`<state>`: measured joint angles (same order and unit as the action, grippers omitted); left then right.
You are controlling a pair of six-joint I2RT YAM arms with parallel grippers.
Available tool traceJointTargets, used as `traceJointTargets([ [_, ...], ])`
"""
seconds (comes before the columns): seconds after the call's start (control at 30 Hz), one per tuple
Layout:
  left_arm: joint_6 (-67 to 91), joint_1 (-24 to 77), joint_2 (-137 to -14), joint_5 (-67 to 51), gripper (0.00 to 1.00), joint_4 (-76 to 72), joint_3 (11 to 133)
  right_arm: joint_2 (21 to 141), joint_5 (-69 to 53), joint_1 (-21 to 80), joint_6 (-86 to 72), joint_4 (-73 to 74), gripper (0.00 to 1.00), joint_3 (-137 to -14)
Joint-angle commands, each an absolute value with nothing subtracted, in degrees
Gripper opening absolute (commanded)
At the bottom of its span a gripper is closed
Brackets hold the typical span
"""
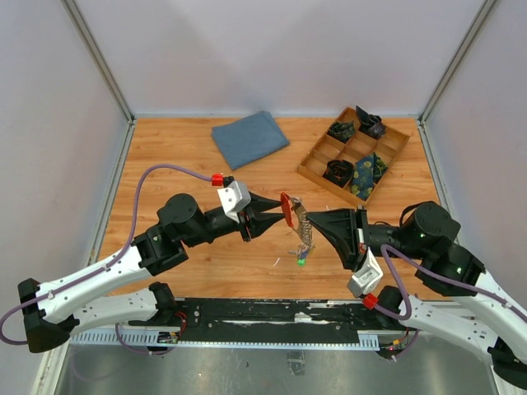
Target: Put the keys on the keyring
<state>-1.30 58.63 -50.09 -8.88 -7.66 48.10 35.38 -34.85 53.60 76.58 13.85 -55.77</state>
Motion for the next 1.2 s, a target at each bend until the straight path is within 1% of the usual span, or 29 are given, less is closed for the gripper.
traceJointTargets([
  [0.0, -2.5, 58.4, -49.9, -9.2, 0.36, -10.5, 47.6, 34.0, -38.0, 53.9, 77.2, 12.7, 0.00, -58.0],
  [0.17, -2.5, 58.4, -49.9, -9.8, 0.36, -10.5, 47.2, 33.5, -39.7, 53.9, 76.5, 14.7, 0.01, -59.0],
  [0.33, -1.7, 58.4, -49.4, -8.8, 0.37, -9.1, 47.1, 34.1, -38.7, 53.9, 75.0, 19.2, 0.01, -60.8],
  [0.47, 1.4, 58.4, -48.8, -4.5, 0.37, -5.9, 46.0, 35.4, -32.0, 53.9, 71.2, 24.8, 0.01, -61.6],
  [0.6, 6.2, 58.4, -47.9, -0.1, 0.40, -3.7, 43.4, 34.7, -22.3, 53.9, 63.5, 28.4, 0.01, -60.3],
  [0.73, 11.0, 58.4, -48.5, 3.1, 0.43, -2.9, 40.4, 34.1, -12.4, 53.9, 50.6, 33.3, 0.01, -61.5],
  [0.83, 13.1, 58.4, -51.2, 3.4, 0.44, -3.6, 38.9, 35.9, -7.5, 53.9, 40.0, 40.3, 0.01, -66.1],
  [0.93, 14.7, 58.4, -55.3, 2.0, 0.45, -5.6, 37.6, 38.5, -3.7, 53.9, 33.5, 48.2, 0.01, -71.8],
  [1.03, 16.0, 58.4, -60.6, -0.9, 0.45, -7.7, 37.8, 40.2, -1.2, 53.9, 30.0, 54.6, 0.01, -75.9],
  [1.17, 19.3, 58.4, -69.0, -3.0, 0.44, -8.7, 40.6, 39.4, -0.4, 53.9, 27.2, 56.8, 0.01, -77.2],
])
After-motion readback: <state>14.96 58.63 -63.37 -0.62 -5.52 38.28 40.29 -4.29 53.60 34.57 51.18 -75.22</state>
